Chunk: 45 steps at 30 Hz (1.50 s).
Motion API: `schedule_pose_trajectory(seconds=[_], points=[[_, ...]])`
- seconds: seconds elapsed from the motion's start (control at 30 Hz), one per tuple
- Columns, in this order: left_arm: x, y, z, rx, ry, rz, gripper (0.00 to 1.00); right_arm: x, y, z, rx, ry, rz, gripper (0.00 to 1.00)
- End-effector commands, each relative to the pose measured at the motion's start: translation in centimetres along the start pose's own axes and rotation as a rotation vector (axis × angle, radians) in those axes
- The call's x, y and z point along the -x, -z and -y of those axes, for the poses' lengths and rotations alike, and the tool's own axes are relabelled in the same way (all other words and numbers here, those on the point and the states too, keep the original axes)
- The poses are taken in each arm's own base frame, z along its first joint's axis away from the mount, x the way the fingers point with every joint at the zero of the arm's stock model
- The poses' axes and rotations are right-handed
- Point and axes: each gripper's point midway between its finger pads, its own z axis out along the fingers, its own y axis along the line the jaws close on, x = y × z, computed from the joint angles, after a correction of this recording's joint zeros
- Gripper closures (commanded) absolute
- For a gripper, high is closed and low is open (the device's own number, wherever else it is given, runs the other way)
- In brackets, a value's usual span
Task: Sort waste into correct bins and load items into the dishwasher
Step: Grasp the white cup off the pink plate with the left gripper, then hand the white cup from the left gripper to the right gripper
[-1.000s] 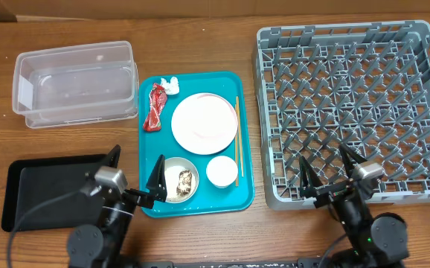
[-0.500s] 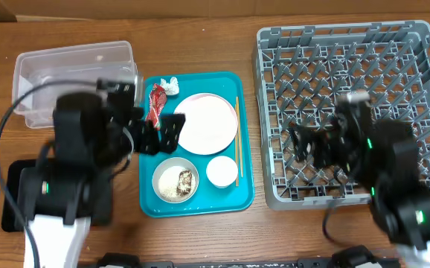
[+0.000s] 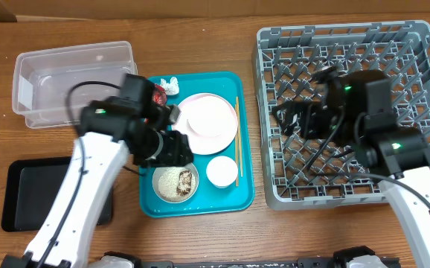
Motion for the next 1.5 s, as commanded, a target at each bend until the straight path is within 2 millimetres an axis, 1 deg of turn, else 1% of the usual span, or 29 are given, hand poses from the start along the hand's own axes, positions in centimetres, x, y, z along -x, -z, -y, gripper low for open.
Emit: schedule_pose_trajectory(seconds=[0.0, 0.07, 0.13, 0.17, 0.27, 0.4, 0.43, 0.47, 0.53, 0.6, 0.63, 0.67, 0.7, 0.73, 0.77, 0.83, 0.9, 0.97, 1.0, 1.07, 1.1, 1.13, 1.17, 1.23, 1.27, 1.3, 1.37, 1.47], points=[[-0.6, -2.0, 0.7, 0.113, -0.157, -0.013, 0.34, 2.3, 1.7, 1.9, -0.051, -0.136, 0.084, 0.00], [-0.3, -2.8, 0.7, 0.218, -0.239, 0.008, 0.26, 2.4, 1.9, 2.8, -0.067, -0.162, 0.090, 0.00], [0.3, -3.7, 0.8, 0.302, -0.304, 0.029, 0.23, 2.3, 2.1, 3.3, -0.077, -0.176, 0.088, 0.00], [0.7, -4.4, 1.1, 0.325, -0.330, 0.038, 0.23, 2.2, 2.1, 3.3, -0.079, -0.179, 0.084, 0.00], [1.6, -6.7, 2.0, 0.321, -0.364, 0.034, 0.26, 1.9, 2.0, 3.5, -0.084, -0.185, 0.071, 0.00], [2.1, -9.6, 1.4, 0.333, -0.340, -0.025, 0.39, 1.1, 1.7, 3.8, -0.096, -0.202, 0.033, 0.00], [2.2, -10.6, 1.6, 0.314, -0.339, -0.040, 0.41, 0.7, 1.6, 3.9, -0.101, -0.209, 0.018, 0.00], [2.3, -11.3, 2.0, 0.285, -0.345, -0.051, 0.44, 0.5, 1.5, 4.0, -0.105, -0.214, 0.006, 0.00], [1.9, -12.6, 3.7, 0.180, -0.381, -0.083, 0.47, 0.1, 1.2, 4.3, -0.112, -0.224, -0.015, 0.00], [1.8, -13.2, 4.8, 0.135, -0.394, -0.088, 0.50, -0.3, 0.8, 4.5, -0.119, -0.234, -0.037, 0.00], [1.8, -13.2, 4.8, 0.134, -0.395, -0.087, 0.50, -0.3, 0.6, 4.6, -0.121, -0.237, -0.043, 0.00], [1.9, -13.3, 4.7, 0.141, -0.396, -0.083, 0.54, -0.4, 0.5, 4.7, -0.123, -0.240, -0.051, 0.00], [2.0, -13.2, 4.6, 0.151, -0.389, -0.079, 0.64, -0.5, 0.4, 4.8, -0.125, -0.243, -0.056, 0.00], [2.0, -13.2, 4.5, 0.159, -0.377, -0.080, 0.82, -0.6, 0.3, 4.9, -0.126, -0.245, -0.060, 0.00], [1.9, -12.8, 4.4, 0.162, -0.353, -0.088, 0.96, -0.6, 0.2, 4.9, -0.126, -0.246, -0.063, 0.00], [2.2, -11.5, 4.5, 0.168, -0.307, -0.087, 0.96, -0.6, 0.2, 4.9, -0.126, -0.246, -0.063, 0.00], [3.0, -9.6, 5.0, 0.168, -0.271, -0.075, 0.96, -0.7, 0.2, 4.9, -0.127, -0.247, -0.066, 0.00], [4.3, -6.9, 5.5, 0.164, -0.245, -0.048, 0.96, -0.7, 0.2, 4.7, -0.117, -0.248, -0.071, 0.00], [6.1, -3.7, 5.7, 0.153, -0.210, 0.004, 0.96, -0.9, 0.1, 4.2, -0.085, -0.250, -0.080, 0.02], [7.8, -0.7, 6.1, 0.101, -0.174, 0.060, 0.96, -0.8, 0.1, 3.5, -0.044, -0.249, -0.086, 0.06], [8.5, 0.5, 6.6, 0.048, -0.159, 0.082, 0.96, -0.7, 0.1, 3.1, -0.025, -0.247, -0.086, 0.09], [9.2, 1.8, 7.5, -0.042, -0.157, 0.104, 0.96, -0.6, 0.1, 2.5, 0.010, -0.241, -0.086, 0.12], [10.0, 3.6, 9.4, -0.219, -0.180, 0.129, 0.96, -0.3, 0.1, 1.0, 0.098, -0.215, -0.088, 0.15], [10.5, 5.3, 10.9, -0.397, -0.181, 0.138, 0.96, 0.2, 0.5, -1.4, 0.240, -0.156, -0.088, 0.18], [10.5, 6.8, 11.9, -0.536, -0.175, 0.131, 0.96, 0.8, 1.4, -4.1, 0.400, -0.093, -0.081, 0.20], [10.5, 7.3, 12.3, -0.582, -0.174, 0.127, 0.96, 1.1, 2.0, -5.7, 0.489, -0.050, -0.073, 0.20], [10.1, 8.5, 13.4, -0.689, -0.184, 0.112, 0.96, 1.7, 2.9, -8.2, 0.612, 0.035, -0.047, 0.20], [9.4, 10.0, 15.1, -0.820, -0.218, 0.091, 0.96, 2.0, 3.2, -10.5, 0.685, 0.129, -0.017, 0.20]])
